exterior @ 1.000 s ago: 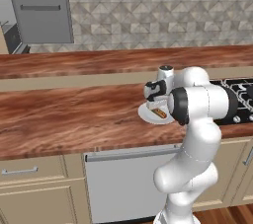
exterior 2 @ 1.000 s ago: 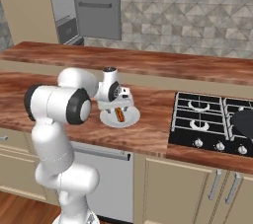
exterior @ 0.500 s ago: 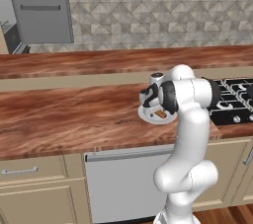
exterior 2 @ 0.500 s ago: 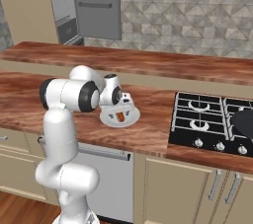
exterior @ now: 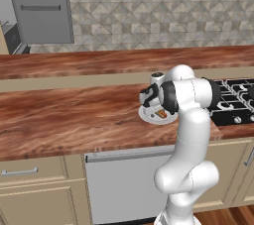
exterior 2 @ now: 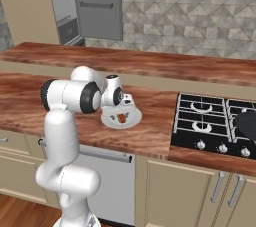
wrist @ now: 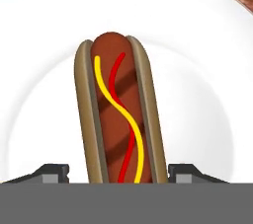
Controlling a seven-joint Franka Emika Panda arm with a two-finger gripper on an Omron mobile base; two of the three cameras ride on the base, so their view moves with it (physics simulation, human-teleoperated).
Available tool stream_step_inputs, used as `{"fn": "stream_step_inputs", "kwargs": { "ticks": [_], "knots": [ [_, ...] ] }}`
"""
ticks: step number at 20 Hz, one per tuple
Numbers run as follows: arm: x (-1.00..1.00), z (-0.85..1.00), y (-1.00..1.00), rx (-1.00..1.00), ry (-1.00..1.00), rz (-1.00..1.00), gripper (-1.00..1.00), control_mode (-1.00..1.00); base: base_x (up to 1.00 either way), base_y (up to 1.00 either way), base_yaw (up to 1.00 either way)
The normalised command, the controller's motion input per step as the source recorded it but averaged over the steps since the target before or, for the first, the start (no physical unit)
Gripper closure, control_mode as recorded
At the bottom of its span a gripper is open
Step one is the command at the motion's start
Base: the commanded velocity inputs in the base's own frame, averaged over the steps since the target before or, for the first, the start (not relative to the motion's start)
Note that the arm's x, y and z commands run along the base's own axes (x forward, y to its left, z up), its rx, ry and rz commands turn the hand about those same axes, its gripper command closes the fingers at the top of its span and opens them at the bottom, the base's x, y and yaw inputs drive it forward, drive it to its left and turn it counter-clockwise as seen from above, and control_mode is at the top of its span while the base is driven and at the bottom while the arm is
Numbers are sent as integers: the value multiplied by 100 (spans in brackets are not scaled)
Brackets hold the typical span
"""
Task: Place the cold items (mushroom and cucumber) from the fridge in one tupperware on the dining counter. Place the warm items (kebab skewer and hot dog) in the stove area in another tupperware.
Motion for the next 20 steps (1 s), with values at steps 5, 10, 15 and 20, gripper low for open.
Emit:
{"fn": "stream_step_inputs", "kwargs": {
  "ticks": [5,10,15,20],
  "knots": [
    [0,-6,0,0,0,0,100,-100,0,0,0],
    [-16,25,9,0,-2,-8,100,-100,0,0,0],
    [-92,98,9,4,-17,-19,100,-100,0,0,0],
    [-100,100,31,13,-25,-28,100,-100,0,0,0]
  ]
}}
